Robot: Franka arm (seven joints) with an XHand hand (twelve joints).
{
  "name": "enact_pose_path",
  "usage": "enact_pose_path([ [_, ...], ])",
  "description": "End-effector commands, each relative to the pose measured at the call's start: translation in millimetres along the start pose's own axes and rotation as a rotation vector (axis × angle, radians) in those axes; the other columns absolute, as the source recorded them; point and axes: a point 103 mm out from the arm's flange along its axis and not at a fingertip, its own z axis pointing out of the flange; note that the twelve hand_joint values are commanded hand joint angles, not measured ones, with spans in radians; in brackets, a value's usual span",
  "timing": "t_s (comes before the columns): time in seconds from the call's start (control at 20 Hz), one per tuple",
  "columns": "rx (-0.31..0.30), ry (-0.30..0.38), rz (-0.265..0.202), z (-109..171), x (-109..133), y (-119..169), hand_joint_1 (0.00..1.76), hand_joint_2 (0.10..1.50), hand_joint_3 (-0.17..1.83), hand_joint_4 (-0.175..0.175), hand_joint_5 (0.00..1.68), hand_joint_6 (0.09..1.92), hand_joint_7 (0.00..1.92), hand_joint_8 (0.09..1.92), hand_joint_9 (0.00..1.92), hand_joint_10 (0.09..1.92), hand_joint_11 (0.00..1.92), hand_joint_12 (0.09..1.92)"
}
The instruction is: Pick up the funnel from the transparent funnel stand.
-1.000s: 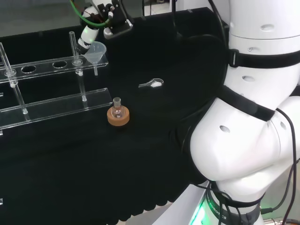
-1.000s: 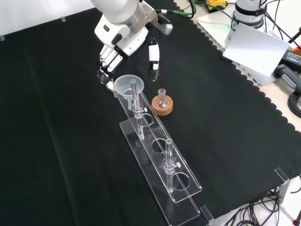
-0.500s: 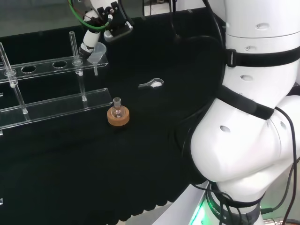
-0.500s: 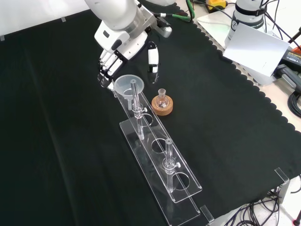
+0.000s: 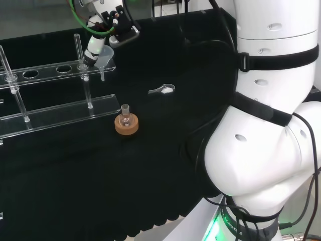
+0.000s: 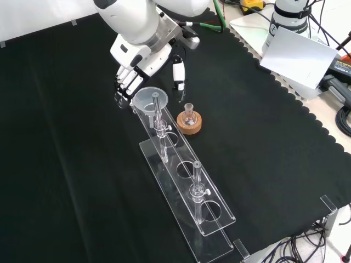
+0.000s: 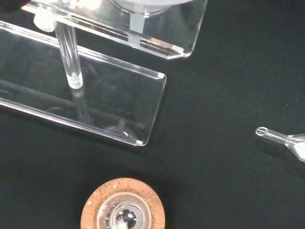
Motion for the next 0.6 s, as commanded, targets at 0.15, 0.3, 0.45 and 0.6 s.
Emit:
enact_pose_path([
  [0.15, -0.01, 0.0, 0.003, 8.4, 4.2, 7.9, 0.61, 0.73, 0.1, -0.061, 0.1, 0.09, 0.0, 0.53, 0.17, 0.92, 0.33, 1.53],
  [0.3, -0.01, 0.009, 0.004, 13.3, -7.1, 8.6, 0.62, 0.73, 0.11, -0.063, 0.11, 0.09, 0.0, 0.55, 0.19, 0.91, 0.33, 1.53],
  [0.45, -0.001, -0.007, -0.001, 13.6, -1.6, 10.7, 0.63, 0.73, 0.11, -0.063, 0.11, 0.09, 0.0, 0.56, 0.19, 0.91, 0.33, 1.53],
  [0.6, 0.004, -0.014, 0.005, 15.3, 3.0, 15.7, 0.64, 0.73, 0.11, -0.065, 0.12, 0.09, 0.0, 0.57, 0.2, 0.91, 0.33, 1.53],
])
